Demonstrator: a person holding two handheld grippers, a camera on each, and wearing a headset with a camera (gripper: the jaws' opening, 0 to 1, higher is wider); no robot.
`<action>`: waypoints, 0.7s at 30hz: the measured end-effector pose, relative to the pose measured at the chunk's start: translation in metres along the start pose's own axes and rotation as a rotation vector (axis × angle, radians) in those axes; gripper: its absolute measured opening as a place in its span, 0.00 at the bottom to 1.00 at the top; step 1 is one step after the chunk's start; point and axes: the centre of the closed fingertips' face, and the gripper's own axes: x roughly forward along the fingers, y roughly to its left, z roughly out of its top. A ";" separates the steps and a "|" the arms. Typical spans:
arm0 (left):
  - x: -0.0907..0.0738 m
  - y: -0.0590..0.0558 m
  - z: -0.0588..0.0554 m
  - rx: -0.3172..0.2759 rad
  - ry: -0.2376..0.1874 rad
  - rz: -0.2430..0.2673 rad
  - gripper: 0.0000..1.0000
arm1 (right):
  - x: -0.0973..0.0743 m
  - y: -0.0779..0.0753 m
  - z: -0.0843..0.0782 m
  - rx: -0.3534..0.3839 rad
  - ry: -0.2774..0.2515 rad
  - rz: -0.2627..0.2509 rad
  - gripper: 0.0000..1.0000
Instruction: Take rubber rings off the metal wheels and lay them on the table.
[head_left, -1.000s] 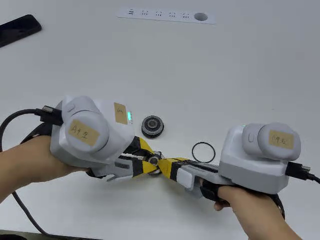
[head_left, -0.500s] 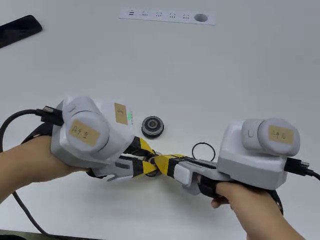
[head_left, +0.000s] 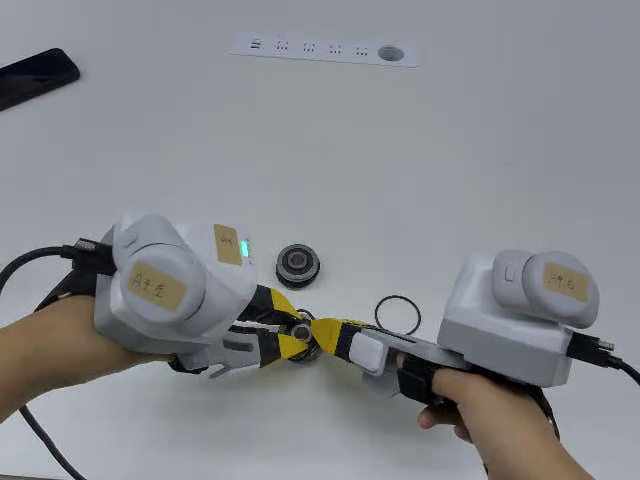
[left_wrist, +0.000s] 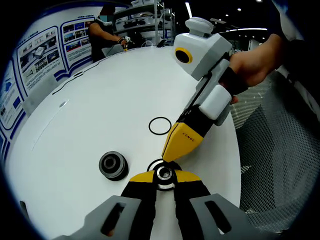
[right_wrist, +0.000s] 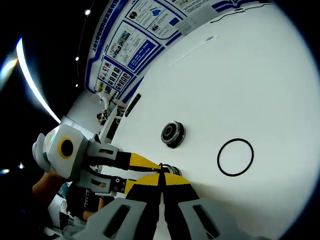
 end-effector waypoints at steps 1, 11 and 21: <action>0.000 0.000 0.000 0.001 0.003 -0.001 0.13 | -0.001 0.000 0.000 0.003 -0.001 -0.001 0.02; 0.001 0.000 0.001 -0.003 0.022 0.020 0.13 | 0.000 0.006 0.000 0.037 -0.002 0.007 0.02; -0.009 -0.006 0.004 -0.006 0.028 0.028 0.22 | 0.000 0.007 -0.003 0.049 0.007 0.012 0.02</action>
